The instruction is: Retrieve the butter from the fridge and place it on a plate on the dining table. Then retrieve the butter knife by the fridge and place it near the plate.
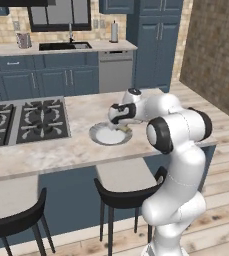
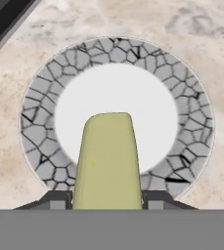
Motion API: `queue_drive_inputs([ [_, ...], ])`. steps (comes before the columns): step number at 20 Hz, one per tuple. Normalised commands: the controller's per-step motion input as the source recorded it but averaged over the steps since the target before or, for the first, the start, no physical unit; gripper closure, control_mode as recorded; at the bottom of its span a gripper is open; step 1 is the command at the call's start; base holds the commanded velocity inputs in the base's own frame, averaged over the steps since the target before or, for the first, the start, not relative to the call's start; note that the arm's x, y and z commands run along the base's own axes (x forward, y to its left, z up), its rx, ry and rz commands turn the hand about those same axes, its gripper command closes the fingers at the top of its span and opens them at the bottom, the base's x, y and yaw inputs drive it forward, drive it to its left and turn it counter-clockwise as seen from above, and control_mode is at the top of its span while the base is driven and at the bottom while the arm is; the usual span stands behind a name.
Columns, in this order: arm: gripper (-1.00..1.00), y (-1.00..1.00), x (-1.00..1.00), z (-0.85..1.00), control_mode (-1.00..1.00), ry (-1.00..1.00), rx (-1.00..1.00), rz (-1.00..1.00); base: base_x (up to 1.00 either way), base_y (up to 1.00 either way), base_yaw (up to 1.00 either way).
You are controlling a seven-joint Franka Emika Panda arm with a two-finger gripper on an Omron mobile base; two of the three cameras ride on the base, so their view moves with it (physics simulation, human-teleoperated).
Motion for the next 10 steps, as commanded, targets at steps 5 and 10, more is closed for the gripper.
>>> queue_drive_inputs([
  [5, 1.0, 0.1, 0.1, -0.35, -1.0, 0.0, 0.0, 0.0, 0.0, 0.0, 0.0],
  [10, 1.0, 0.17, 0.31, -0.14, -1.0, 0.0, -0.01, 0.0, 0.0, 0.0, 0.0],
])
